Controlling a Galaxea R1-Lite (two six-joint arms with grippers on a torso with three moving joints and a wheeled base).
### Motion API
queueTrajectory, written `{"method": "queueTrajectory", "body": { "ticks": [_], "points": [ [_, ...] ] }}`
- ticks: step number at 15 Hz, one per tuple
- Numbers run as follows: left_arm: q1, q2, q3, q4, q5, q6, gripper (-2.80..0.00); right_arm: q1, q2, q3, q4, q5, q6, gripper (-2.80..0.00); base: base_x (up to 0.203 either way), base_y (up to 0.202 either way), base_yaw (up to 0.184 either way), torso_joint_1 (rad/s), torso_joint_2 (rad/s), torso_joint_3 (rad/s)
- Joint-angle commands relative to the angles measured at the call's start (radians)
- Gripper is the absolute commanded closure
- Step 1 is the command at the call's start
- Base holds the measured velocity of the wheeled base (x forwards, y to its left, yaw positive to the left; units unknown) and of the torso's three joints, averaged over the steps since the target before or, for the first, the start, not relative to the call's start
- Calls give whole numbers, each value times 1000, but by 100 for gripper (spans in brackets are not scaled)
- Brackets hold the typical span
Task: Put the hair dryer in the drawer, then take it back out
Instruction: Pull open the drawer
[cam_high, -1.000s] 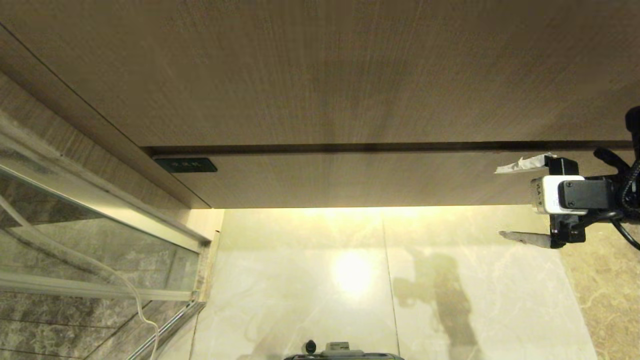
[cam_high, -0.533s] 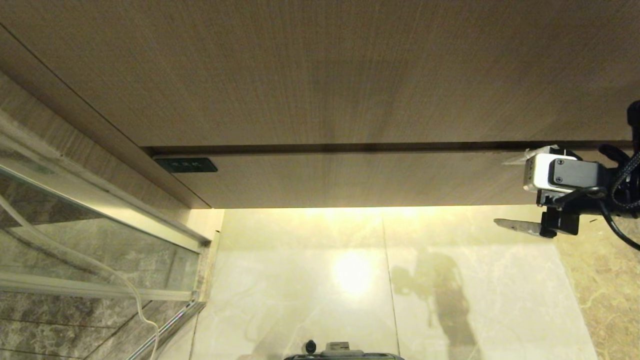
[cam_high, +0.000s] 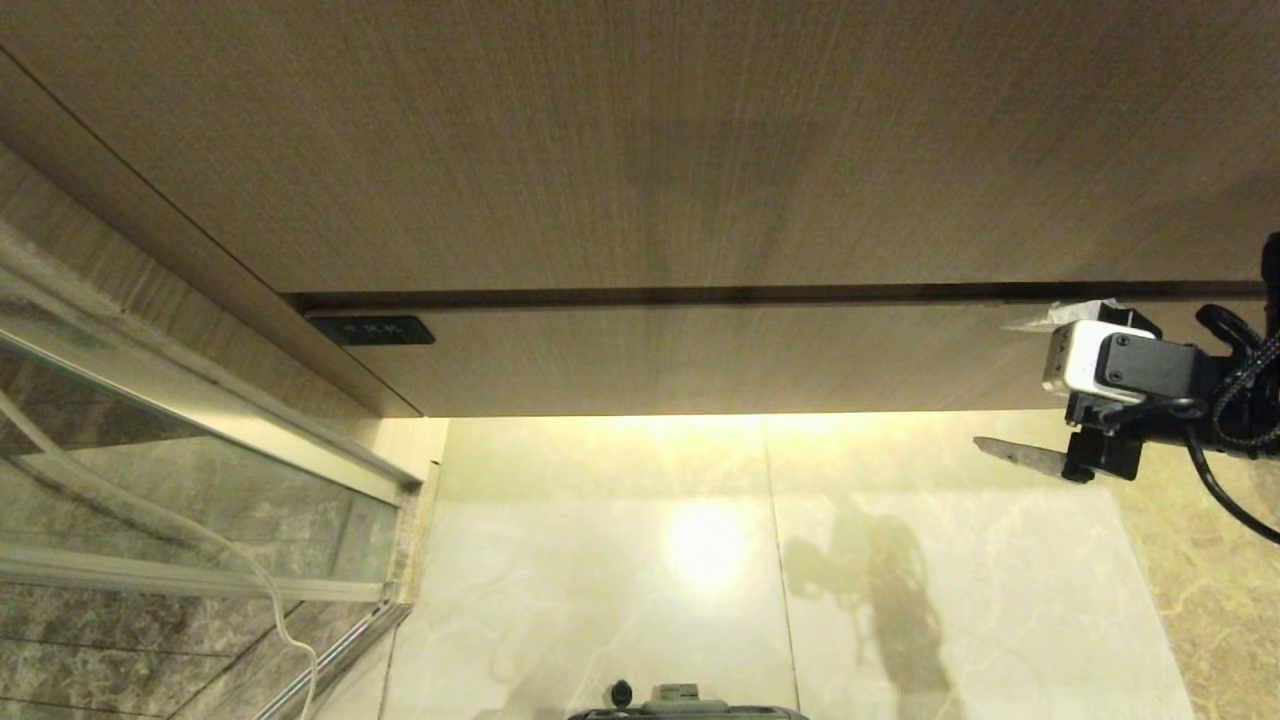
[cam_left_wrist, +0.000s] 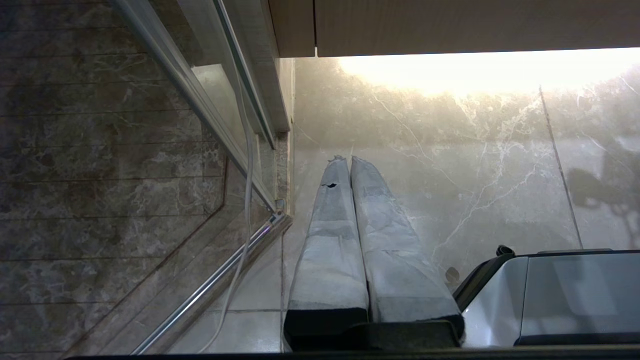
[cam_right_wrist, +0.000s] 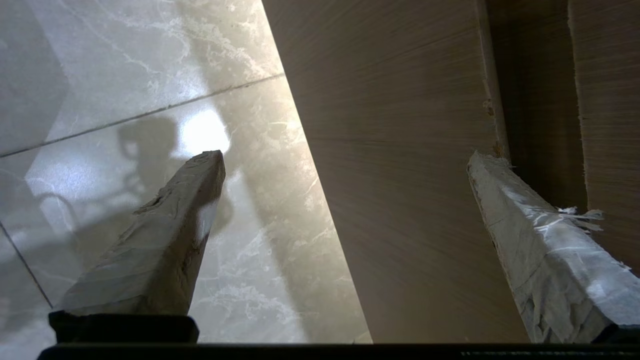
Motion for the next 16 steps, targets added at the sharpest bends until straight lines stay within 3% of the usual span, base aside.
{"method": "queueTrajectory", "body": {
  "ticks": [1, 16],
  "points": [
    [0, -2, -1, -1, 0, 0, 0, 0, -8, 24, -30, 4, -4, -280, 0, 0, 0, 0, 0, 0],
    [0, 0, -1, 1, 0, 0, 0, 0, 100, 64, -321, 5, 34, -280, 0, 0, 0, 0, 0, 0]
  ]
}}
